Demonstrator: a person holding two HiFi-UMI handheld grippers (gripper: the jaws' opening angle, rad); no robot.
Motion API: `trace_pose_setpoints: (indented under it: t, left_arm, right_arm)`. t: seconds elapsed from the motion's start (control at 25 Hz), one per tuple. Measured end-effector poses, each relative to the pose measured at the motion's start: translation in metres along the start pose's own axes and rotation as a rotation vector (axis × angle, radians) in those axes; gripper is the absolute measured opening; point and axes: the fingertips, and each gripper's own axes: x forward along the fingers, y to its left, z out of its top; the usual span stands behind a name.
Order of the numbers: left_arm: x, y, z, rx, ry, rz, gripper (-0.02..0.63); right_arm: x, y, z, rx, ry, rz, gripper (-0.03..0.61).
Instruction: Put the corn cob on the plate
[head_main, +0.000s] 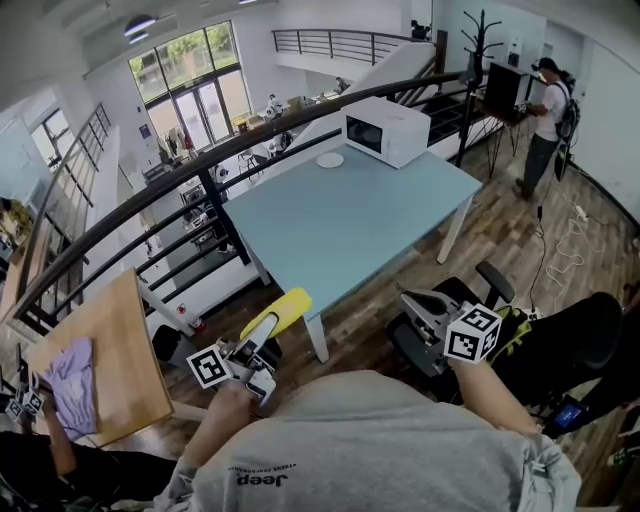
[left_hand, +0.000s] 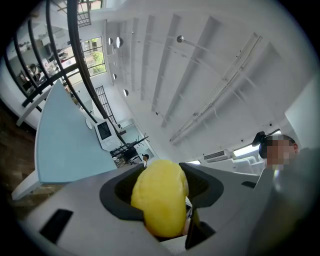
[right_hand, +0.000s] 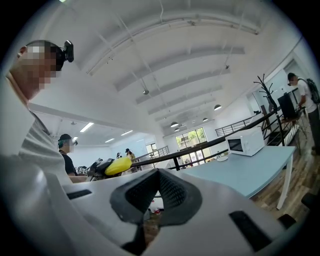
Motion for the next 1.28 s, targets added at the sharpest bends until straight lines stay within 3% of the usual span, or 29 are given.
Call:
trace_pose_setpoints:
  t: [0.36, 0.68, 0.96, 1.28]
  left_arm:
    - [0.021, -0.002, -0.031, -0.011, 0.027, 0.033, 0.235]
    - [0.023, 0.026, -0.018, -0.042, 0.02, 0.052, 0.235]
    - [0.041, 0.076, 0.03, -0.077, 0.042, -0.004, 0.235]
    - [0.065, 0.144, 0.138, -0.101, 0.092, -0.071, 0.235]
  right_arm:
    - [-0.015, -0.018, -0.009, 0.031, 0.009, 0.028, 0.017]
    - [0.007, -0.034, -0.017, 0.051, 0.047, 0.017, 0.017]
    - [0.059, -0.058, -0.007, 0.034, 0.055, -0.046, 0.017]
    - [0.165, -0.076, 0.026, 0.022, 0.035, -0.116, 0.017]
